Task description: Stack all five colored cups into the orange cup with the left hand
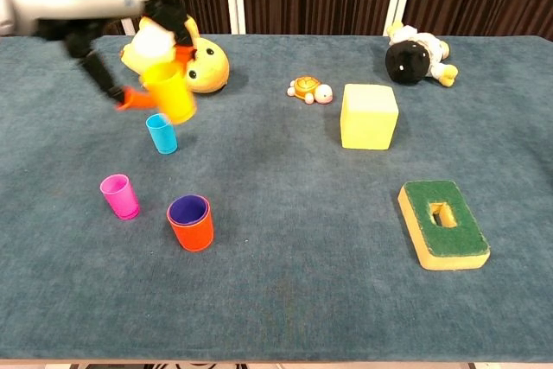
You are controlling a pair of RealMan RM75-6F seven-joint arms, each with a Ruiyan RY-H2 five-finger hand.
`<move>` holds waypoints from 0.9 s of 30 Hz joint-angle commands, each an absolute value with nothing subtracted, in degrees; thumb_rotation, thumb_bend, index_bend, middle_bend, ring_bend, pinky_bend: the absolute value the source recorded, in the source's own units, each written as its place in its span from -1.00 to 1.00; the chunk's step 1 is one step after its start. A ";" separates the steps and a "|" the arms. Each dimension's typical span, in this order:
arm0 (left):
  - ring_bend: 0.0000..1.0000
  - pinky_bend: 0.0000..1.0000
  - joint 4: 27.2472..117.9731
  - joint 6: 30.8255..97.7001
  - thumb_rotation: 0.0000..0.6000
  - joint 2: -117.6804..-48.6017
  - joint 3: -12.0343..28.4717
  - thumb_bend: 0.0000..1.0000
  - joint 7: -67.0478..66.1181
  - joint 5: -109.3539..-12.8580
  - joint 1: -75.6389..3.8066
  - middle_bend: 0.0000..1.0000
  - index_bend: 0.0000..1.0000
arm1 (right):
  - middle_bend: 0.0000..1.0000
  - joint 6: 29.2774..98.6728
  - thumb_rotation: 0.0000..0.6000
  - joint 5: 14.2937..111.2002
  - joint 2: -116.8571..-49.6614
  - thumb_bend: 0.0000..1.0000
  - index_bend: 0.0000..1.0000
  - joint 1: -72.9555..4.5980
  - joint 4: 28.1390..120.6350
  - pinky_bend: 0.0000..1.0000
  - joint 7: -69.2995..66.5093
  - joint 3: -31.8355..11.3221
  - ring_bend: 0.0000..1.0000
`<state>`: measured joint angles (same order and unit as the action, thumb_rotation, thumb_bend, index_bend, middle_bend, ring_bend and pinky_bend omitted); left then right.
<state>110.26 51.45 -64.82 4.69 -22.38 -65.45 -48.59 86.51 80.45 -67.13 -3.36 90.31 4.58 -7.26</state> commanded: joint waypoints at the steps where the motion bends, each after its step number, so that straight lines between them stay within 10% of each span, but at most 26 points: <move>1: -0.98 -0.90 112.32 50.24 1.00 -62.88 2.61 -0.46 -18.50 -69.36 -46.64 -0.51 -0.03 | -0.91 86.58 1.00 80.40 -67.19 -0.25 -0.93 -3.35 90.29 -1.00 4.65 -7.30 -0.87; 27: -0.98 -0.90 103.37 47.22 1.00 -71.52 -0.05 -0.46 -12.87 -79.86 -46.00 -0.51 -0.05 | -0.91 87.11 1.00 80.17 -66.88 -0.25 -0.91 -3.05 90.11 -1.00 3.81 -7.64 -0.87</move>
